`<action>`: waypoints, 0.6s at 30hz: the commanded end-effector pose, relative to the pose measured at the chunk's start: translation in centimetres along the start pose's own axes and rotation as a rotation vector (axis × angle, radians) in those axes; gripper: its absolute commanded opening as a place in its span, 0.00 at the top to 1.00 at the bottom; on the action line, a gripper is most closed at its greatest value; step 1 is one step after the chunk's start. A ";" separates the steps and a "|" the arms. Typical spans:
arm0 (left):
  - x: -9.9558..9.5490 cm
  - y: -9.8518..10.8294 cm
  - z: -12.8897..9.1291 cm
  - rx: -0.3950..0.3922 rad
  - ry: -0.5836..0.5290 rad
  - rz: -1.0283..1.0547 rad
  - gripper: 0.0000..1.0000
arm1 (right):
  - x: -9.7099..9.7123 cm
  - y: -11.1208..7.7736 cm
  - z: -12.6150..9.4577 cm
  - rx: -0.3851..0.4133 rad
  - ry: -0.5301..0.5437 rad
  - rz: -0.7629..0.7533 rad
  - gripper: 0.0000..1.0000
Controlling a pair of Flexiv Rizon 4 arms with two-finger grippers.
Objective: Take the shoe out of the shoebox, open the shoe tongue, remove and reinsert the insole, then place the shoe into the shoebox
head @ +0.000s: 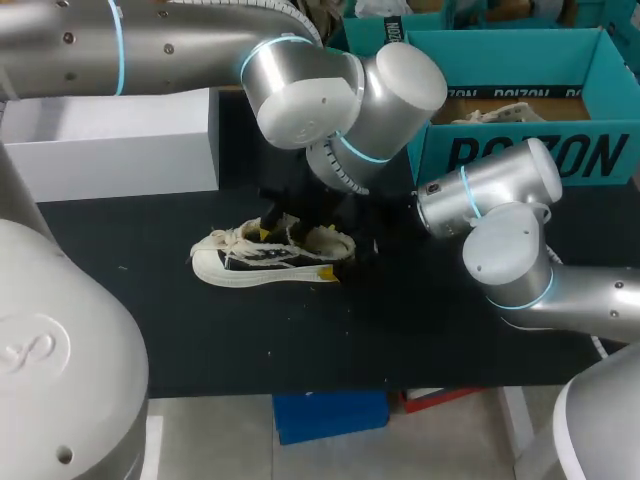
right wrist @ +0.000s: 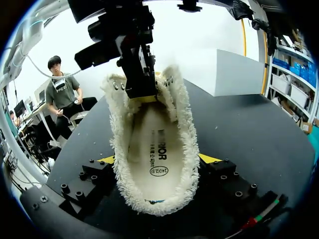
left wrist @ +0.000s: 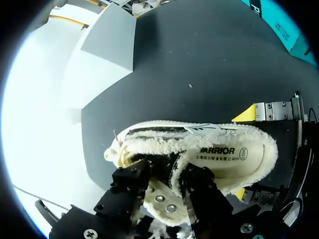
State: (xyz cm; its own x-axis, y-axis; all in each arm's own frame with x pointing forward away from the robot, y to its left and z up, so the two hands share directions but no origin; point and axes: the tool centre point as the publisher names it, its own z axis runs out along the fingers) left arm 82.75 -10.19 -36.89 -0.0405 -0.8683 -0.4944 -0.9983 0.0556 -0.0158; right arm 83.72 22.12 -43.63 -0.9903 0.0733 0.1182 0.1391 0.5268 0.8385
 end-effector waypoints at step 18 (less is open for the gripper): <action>-2.1 -0.6 -2.3 -0.034 0.216 -0.066 1.00 | 0.0 0.0 0.1 0.002 0.000 0.002 1.00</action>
State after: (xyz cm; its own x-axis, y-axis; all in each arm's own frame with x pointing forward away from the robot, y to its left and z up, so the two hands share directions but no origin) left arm 83.35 -10.58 -34.46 0.0176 -0.9276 -0.3732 -0.9998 -0.0152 -0.0094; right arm 83.72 22.09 -43.64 -0.9903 0.0734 0.1181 0.1391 0.5268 0.8385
